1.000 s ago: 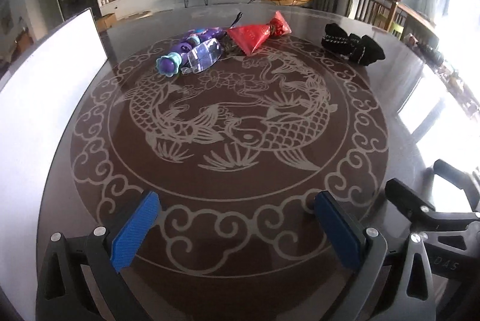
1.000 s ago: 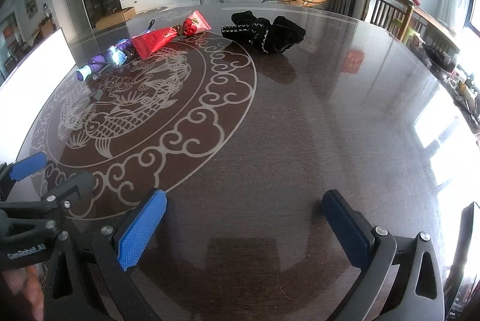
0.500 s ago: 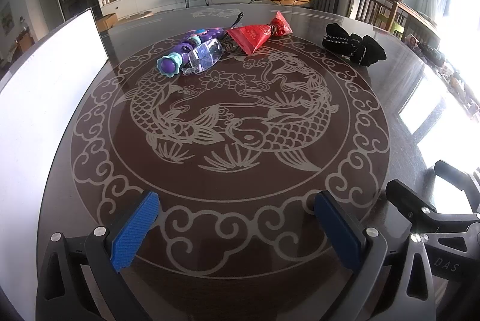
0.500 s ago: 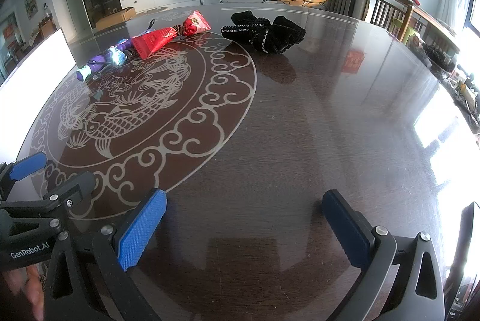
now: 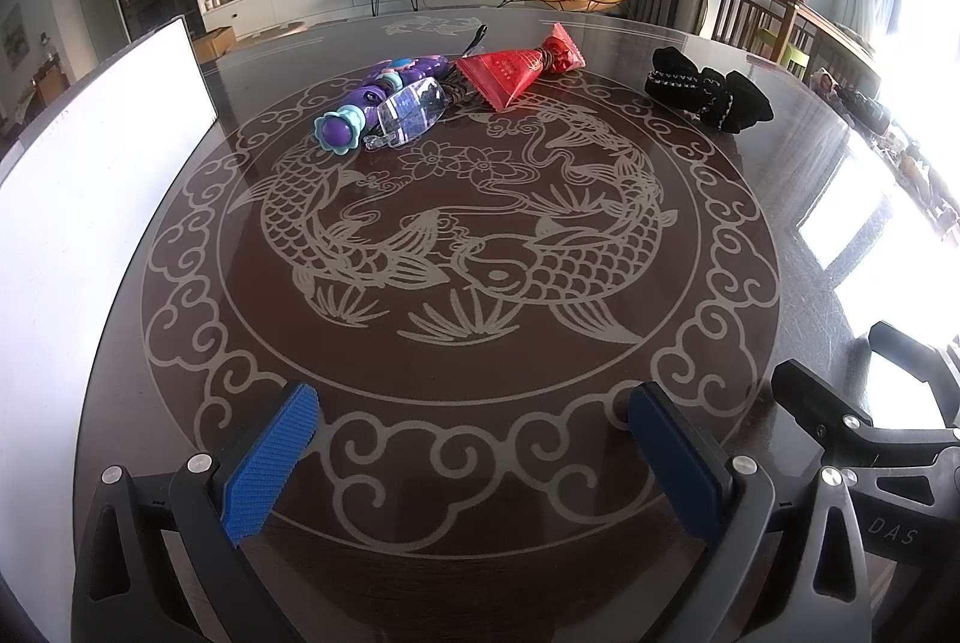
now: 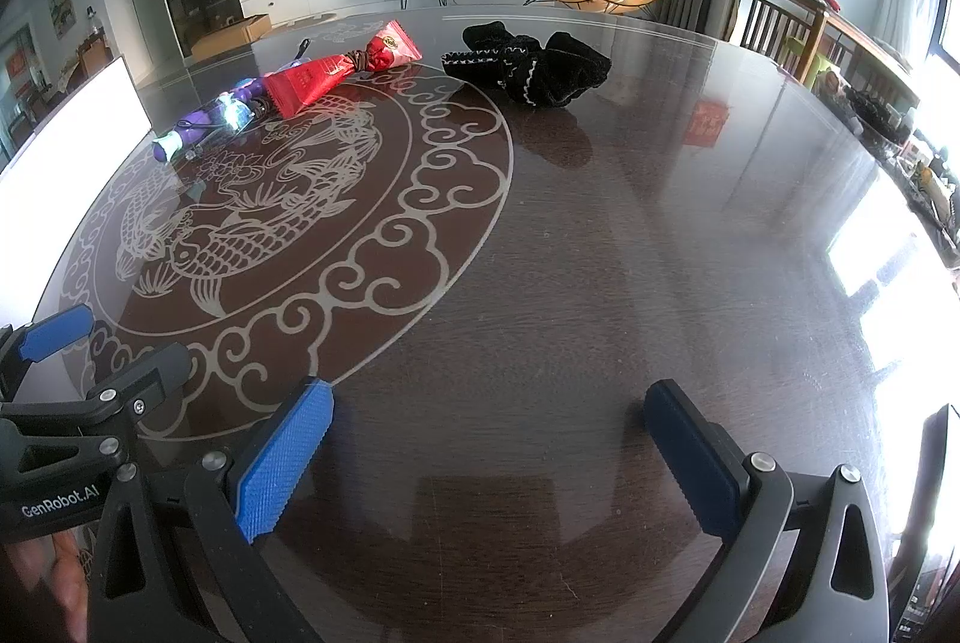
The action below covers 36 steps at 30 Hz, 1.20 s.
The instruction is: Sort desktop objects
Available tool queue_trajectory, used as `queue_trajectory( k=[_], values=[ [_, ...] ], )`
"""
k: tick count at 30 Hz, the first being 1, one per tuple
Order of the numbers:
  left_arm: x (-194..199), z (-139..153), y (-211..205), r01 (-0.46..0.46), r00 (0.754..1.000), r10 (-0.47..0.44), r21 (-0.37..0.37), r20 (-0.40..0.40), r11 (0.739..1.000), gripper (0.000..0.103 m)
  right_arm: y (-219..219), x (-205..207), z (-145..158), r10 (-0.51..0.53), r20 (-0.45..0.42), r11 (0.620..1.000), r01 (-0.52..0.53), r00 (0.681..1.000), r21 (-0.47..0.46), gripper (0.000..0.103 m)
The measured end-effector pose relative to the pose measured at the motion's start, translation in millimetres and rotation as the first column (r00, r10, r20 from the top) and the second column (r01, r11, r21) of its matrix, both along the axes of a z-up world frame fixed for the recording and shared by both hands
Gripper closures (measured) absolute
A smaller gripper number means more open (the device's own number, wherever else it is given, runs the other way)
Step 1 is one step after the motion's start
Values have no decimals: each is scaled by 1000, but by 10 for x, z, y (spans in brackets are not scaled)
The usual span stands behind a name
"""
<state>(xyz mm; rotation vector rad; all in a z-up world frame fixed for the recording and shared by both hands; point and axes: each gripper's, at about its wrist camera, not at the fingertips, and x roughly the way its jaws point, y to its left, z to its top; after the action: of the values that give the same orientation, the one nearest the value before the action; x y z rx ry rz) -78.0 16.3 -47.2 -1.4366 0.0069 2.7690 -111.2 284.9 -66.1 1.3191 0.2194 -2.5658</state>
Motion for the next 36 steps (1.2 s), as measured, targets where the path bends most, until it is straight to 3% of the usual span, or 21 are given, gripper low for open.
queue_trajectory(
  k=[28, 31, 33, 36],
  values=[
    [3, 10, 25, 16, 1000, -16, 6, -1, 1000, 0, 0, -1, -1, 0, 0, 1000, 0, 1000, 0, 0],
    [-9, 41, -31, 27, 1000, -27, 45, -3, 999, 0, 0, -1, -1, 0, 0, 1000, 0, 1000, 0, 0],
    [-45, 110, -165, 9, 1000, -6, 103, -29, 995, 0, 0, -1, -1, 0, 0, 1000, 0, 1000, 0, 0],
    [-182, 288, -412, -76, 990, 89, 116, -113, 990, 0, 0, -1, -1, 0, 0, 1000, 0, 1000, 0, 0]
  ],
)
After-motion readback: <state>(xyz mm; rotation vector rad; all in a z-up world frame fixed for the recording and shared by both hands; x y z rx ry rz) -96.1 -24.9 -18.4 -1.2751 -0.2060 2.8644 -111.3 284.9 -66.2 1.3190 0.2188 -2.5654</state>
